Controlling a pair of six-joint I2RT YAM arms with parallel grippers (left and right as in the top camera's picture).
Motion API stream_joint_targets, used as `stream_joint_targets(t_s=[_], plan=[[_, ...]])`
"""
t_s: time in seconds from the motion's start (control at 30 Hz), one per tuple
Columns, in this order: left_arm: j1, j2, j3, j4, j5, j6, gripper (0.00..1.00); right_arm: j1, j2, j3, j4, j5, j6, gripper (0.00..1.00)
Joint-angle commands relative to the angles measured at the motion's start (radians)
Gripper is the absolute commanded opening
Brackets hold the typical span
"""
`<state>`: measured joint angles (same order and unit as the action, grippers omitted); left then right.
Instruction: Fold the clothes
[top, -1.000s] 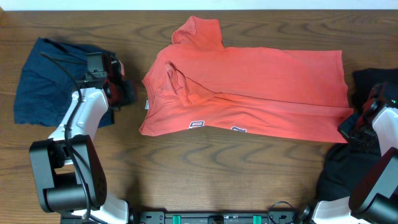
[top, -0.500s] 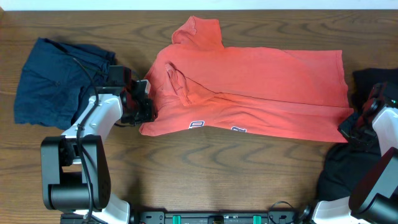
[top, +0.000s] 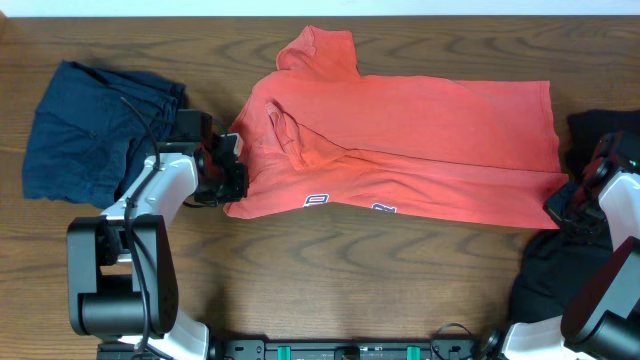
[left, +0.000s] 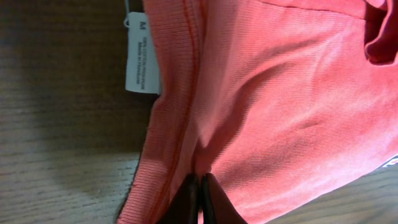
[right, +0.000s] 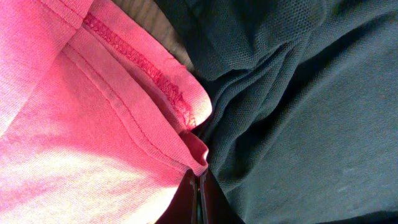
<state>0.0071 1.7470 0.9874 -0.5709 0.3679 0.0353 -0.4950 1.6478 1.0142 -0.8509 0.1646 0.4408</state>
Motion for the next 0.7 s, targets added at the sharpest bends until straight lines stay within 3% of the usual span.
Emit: stream_joint_targets(t_s=[0.0,0.43,0.53,0.67], plan=[[0.025,-0.018,0.063,0.002,0.014,-0.033,0.06,-0.006,-0.014,0.002,0.001,0.011,0.015,0.01],[0.039,-0.028,0.123,0.165,0.01,-0.031,0.06,-0.006,-0.014,0.002,-0.003,0.011,0.015,0.01],[0.039,-0.028,0.123,0.121,0.013,-0.032,0.06,-0.006,-0.014,0.001,-0.007,0.011,0.015,0.01],[0.027,-0.024,0.102,-0.014,0.021,-0.031,0.28,-0.006,-0.014,0.002,-0.013,0.01,0.015,0.01]])
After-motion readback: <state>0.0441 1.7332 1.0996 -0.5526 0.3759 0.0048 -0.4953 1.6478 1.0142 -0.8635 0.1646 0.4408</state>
